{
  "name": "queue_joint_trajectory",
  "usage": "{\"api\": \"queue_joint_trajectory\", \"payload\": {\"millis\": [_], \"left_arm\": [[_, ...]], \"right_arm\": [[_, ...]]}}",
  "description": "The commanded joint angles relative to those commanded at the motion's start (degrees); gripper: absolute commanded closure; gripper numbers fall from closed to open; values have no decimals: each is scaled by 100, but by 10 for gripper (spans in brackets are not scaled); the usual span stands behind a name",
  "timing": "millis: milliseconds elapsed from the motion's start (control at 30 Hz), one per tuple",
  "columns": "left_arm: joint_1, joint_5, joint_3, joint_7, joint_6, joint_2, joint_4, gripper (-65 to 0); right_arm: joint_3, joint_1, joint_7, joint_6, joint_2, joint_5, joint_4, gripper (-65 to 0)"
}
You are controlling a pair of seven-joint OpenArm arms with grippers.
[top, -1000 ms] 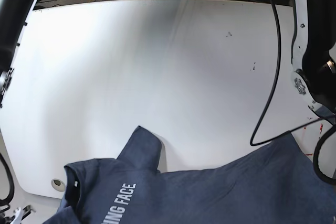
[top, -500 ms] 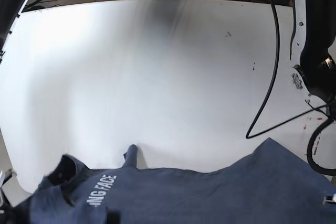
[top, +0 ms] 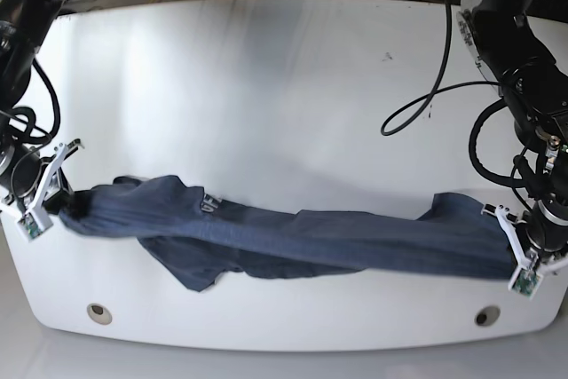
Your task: Fold the T-shirt properly
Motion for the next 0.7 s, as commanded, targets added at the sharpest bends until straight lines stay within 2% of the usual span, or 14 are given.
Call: {"api": "queue_joint_trajectory", "payload": {"millis": [167, 233, 367, 567, 700], "left_arm": [[949, 0, -149, -9, 0, 123, 0, 0], [1266, 0, -299, -9, 0, 149, 0, 0], [1820, 0, -378, -18, 0, 396, 0, 0], [2699, 9, -589, -44, 0, 457, -18, 0], [3385, 9, -615, -422, 0, 457, -18, 0]], "right_arm": [[360, -782, 0, 0, -466, 9, 149, 0], [431, -985, 0, 0, -580, 9, 211, 0], [475, -1380, 0, 0, -782, 9, 202, 0], [730, -1960, 0, 0, -1134, -26, 167, 0], [826, -2365, 0, 0, -1257, -35, 167, 0]]}}
